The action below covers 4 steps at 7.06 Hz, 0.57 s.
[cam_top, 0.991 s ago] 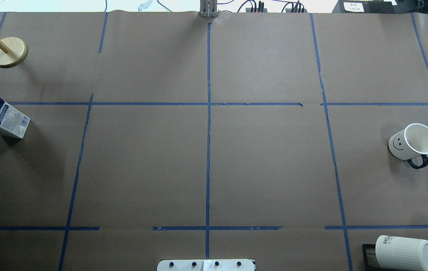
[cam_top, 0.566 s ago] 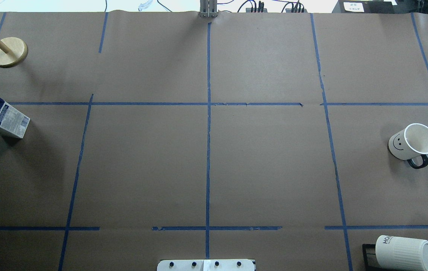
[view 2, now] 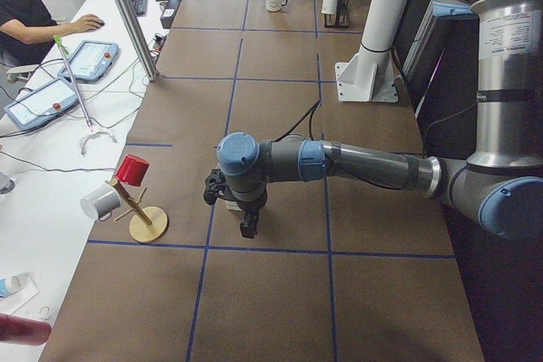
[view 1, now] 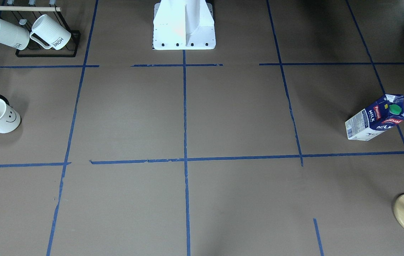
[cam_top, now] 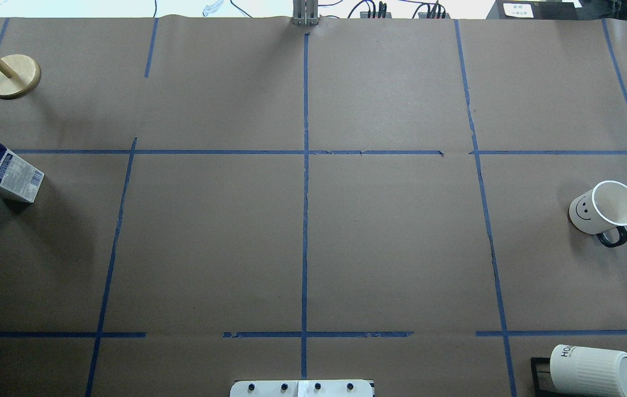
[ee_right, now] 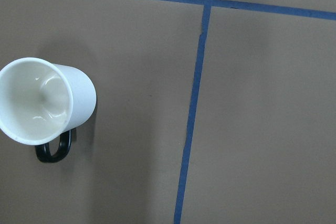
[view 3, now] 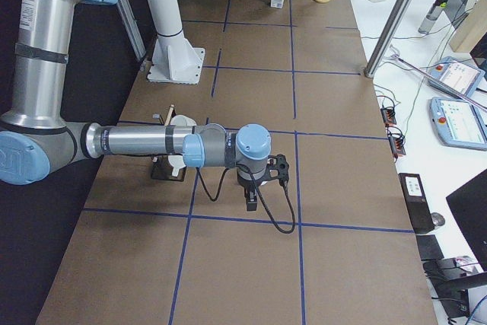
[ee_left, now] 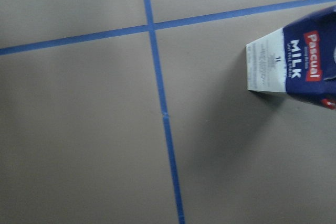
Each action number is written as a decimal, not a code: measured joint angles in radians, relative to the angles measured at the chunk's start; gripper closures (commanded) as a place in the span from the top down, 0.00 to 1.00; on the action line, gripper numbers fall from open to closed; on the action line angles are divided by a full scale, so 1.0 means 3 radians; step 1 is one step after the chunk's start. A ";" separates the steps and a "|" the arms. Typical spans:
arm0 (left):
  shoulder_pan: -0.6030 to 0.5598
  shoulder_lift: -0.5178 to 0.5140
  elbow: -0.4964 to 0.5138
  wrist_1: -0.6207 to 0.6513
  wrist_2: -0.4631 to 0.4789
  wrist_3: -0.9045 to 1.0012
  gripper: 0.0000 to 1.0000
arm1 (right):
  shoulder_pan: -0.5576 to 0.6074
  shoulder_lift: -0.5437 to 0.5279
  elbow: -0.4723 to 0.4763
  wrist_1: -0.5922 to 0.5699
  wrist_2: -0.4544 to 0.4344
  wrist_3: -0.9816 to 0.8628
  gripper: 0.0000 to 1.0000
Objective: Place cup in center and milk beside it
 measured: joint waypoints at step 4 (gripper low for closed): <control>0.0000 0.0032 -0.0019 -0.0013 -0.0035 0.0002 1.00 | -0.0606 0.0070 -0.0348 0.0941 -0.0041 0.0786 0.96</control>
